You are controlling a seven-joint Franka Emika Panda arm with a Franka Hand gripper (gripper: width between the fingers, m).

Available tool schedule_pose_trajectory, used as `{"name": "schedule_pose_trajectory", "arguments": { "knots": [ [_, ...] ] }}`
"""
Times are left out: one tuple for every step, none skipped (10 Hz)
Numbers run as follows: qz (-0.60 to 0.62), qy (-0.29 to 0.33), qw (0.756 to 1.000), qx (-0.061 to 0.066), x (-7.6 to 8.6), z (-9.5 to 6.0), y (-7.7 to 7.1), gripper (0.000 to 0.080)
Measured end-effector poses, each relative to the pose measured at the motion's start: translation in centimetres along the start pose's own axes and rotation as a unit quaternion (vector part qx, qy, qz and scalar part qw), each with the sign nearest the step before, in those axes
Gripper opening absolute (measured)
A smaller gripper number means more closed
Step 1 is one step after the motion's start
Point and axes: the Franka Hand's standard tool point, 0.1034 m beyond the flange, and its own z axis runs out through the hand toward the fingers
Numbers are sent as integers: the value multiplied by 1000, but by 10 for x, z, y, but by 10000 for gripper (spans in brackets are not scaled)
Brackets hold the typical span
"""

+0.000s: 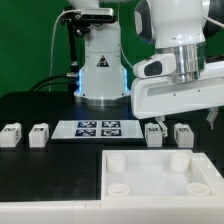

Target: Assemble one leg

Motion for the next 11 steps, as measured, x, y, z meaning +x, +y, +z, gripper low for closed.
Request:
{"name": "schedule_pose_trajectory", "arguments": {
  "knots": [
    [1,-23,1000,0,-2,1,0,649],
    [7,-77,997,-1,-8,1,-3,649],
    [22,-144,989,-3,-16,-1,-11,649],
    [23,-183,983,-1,-16,1,-16,649],
    [25,-243,970,0,-23,3,-18,649],
    [27,-269,963,2,-21,7,-18,649],
    [26,-317,948,3,-28,7,-17,649],
    [27,-355,934,6,-28,8,-15,649],
    [27,-380,924,8,-27,9,-16,649],
    [27,-403,915,10,-28,10,-16,649],
    [27,-398,917,10,-26,12,-16,649]
  ]
}}
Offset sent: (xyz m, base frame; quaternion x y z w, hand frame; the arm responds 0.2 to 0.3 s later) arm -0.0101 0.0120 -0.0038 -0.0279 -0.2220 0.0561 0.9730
